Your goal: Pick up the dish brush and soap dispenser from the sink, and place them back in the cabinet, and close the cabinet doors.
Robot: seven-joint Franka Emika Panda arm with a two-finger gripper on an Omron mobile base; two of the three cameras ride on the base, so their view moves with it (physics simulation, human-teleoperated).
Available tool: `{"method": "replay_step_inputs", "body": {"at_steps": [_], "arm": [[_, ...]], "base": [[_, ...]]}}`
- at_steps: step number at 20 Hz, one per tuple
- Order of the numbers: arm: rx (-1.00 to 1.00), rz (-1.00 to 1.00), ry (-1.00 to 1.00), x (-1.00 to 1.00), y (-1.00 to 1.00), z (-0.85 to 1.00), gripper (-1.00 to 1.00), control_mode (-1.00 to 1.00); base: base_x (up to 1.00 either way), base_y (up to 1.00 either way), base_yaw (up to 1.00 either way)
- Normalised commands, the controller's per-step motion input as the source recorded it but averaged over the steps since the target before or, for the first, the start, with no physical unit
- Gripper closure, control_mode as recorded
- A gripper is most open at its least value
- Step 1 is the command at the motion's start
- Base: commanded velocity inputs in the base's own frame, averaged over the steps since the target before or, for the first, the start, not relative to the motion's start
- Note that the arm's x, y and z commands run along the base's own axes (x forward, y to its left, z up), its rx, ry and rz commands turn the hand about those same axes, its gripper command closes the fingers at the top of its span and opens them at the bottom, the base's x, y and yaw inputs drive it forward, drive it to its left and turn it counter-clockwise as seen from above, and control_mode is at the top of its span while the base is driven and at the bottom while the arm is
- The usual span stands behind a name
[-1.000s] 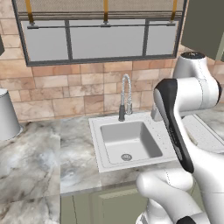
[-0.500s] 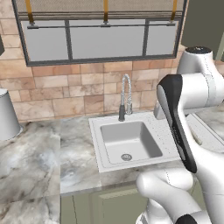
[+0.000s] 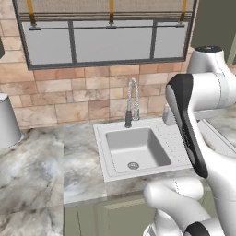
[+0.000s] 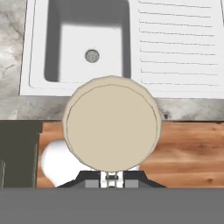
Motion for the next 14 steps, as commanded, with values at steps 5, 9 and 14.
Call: {"method": "replay_step_inputs", "body": {"at_steps": [5, 9, 14], "arm": [[0.03, 0.00, 0.03, -0.09, 0.00, 0.00, 1.00, -1.00], [0.02, 0.00, 0.01, -0.09, 0.00, 0.00, 1.00, -1.00], [0.01, 0.00, 0.00, -0.05, 0.00, 0.00, 1.00, -1.00]], "base": [[0.00, 0.00, 0.00], [0.00, 0.00, 0.00], [0.00, 0.00, 0.00]]}}
